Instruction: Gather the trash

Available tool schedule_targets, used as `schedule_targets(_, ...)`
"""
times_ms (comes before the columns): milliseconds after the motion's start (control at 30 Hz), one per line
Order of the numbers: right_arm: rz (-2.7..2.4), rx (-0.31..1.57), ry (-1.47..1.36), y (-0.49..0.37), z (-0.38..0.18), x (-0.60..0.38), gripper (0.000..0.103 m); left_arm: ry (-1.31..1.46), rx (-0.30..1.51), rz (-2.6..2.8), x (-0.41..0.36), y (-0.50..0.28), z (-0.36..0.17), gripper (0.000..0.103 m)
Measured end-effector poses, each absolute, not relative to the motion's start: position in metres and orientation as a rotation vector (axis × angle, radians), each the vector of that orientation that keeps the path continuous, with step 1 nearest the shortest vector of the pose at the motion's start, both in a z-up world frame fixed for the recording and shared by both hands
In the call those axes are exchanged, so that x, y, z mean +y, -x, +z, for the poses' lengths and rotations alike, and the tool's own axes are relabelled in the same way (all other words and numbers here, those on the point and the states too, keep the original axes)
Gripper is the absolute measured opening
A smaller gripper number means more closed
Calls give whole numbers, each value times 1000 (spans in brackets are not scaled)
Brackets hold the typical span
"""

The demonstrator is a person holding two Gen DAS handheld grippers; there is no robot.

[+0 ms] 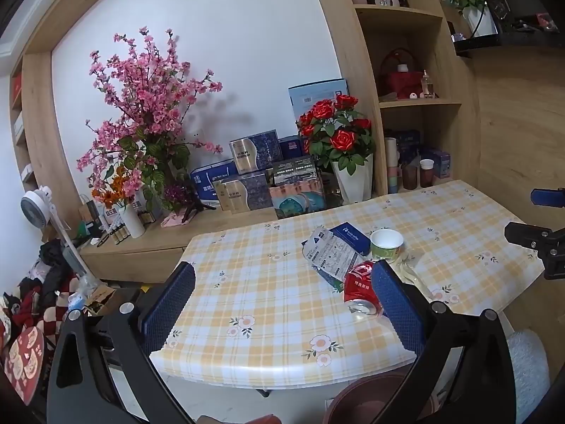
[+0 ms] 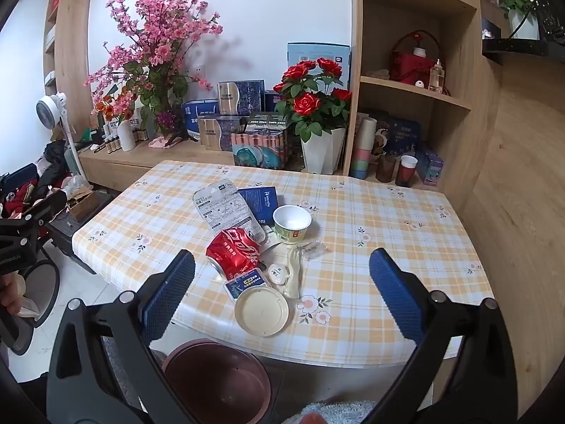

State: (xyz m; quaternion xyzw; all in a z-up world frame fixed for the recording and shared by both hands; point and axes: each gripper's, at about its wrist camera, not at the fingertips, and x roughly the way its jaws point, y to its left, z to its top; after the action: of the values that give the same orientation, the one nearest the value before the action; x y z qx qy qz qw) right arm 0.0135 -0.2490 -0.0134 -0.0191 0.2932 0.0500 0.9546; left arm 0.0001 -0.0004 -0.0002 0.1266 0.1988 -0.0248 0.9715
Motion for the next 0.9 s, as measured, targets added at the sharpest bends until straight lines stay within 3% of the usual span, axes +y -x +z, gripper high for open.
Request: schedule_targets(900, 101, 597, 42, -15, -15, -249, 97, -250, 397, -50, 9, 2, 4, 98)
